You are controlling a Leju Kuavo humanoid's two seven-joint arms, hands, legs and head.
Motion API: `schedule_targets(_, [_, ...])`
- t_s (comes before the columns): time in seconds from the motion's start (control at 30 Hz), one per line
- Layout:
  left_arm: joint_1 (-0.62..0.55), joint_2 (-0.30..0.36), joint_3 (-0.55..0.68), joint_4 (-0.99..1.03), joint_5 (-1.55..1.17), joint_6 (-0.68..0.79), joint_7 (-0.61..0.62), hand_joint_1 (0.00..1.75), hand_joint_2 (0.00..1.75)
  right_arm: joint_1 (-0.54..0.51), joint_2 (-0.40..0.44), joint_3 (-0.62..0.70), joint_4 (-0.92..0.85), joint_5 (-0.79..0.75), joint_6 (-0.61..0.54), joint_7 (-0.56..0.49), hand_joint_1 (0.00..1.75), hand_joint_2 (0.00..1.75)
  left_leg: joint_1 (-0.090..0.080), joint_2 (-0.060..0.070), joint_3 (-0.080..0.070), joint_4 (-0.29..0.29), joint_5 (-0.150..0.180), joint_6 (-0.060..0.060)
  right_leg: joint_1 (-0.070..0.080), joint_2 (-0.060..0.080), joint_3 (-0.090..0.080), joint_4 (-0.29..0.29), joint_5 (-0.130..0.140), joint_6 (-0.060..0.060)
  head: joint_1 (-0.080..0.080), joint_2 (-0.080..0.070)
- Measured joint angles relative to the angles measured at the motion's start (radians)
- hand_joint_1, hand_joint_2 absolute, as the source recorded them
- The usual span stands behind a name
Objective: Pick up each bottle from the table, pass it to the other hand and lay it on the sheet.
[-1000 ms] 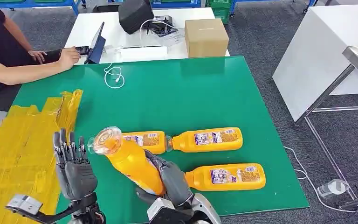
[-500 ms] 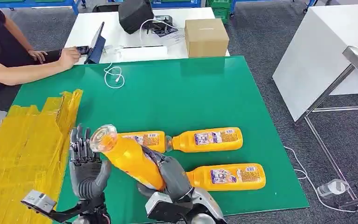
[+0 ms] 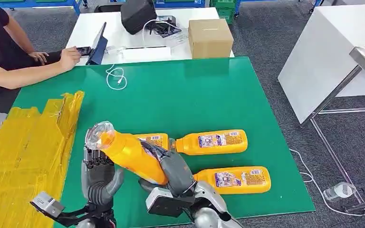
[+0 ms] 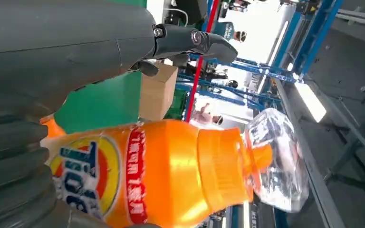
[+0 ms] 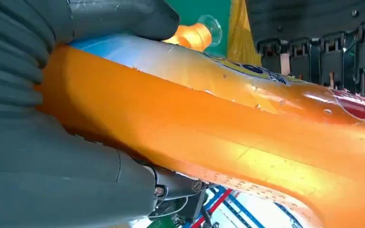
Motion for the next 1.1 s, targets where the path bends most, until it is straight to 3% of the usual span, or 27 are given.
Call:
schedule_targets(0.5, [-0.025, 0.011, -0.026, 0.038, -0.044, -0.01, 0.0, 0.0, 1.75, -0.038, 0.018, 0.013, 0.037, 0.037, 0.032, 0.012, 1.75, 1.75, 0.0, 0.0, -0.001, 0.0, 0.0, 0.0, 0.0, 0.0, 0.0, 0.0, 0.0, 0.0, 0.0, 0.0])
schedule_targets(0.77, [-0.041, 0.021, -0.034, 0.085, -0.072, 0.007, -0.001, 0.0, 1.75, -0.084, 0.066, 0.089, 0.107, 0.097, 0.052, 0.041, 1.75, 1.75, 0.0, 0.0, -0.001, 0.0, 0.0, 0.0, 0.0, 0.0, -0.001, 0.0, 0.0, 0.0, 0.0, 0.0])
schedule_targets(0.8, [-0.041, 0.023, -0.031, 0.088, -0.073, 0.01, -0.001, 0.33, 1.75, -0.091, 0.071, 0.097, 0.118, 0.098, 0.051, 0.042, 1.75, 1.75, 0.0, 0.0, -0.001, 0.0, 0.0, 0.0, 0.0, 0.0, -0.001, 0.0, 0.0, 0.0, 0.0, 0.0])
schedule_targets(0.83, [-0.04, 0.024, -0.028, 0.091, -0.072, 0.011, -0.002, 1.75, 1.75, -0.097, 0.075, 0.105, 0.128, 0.098, 0.051, 0.041, 1.75, 1.75, 0.0, 0.0, -0.001, 0.0, 0.0, 0.0, 0.0, 0.0, -0.001, 0.0, 0.0, 0.0, 0.0, 0.0])
schedule_targets(1.1, [-0.033, 0.026, -0.007, 0.095, -0.074, 0.032, -0.004, 1.75, 1.75, -0.134, 0.093, 0.142, 0.185, 0.101, 0.051, 0.041, 1.75, 1.75, 0.0, 0.0, -0.002, 0.0, 0.0, 0.0, 0.0, 0.0, -0.002, 0.0, 0.0, 0.0, 0.0, 0.0])
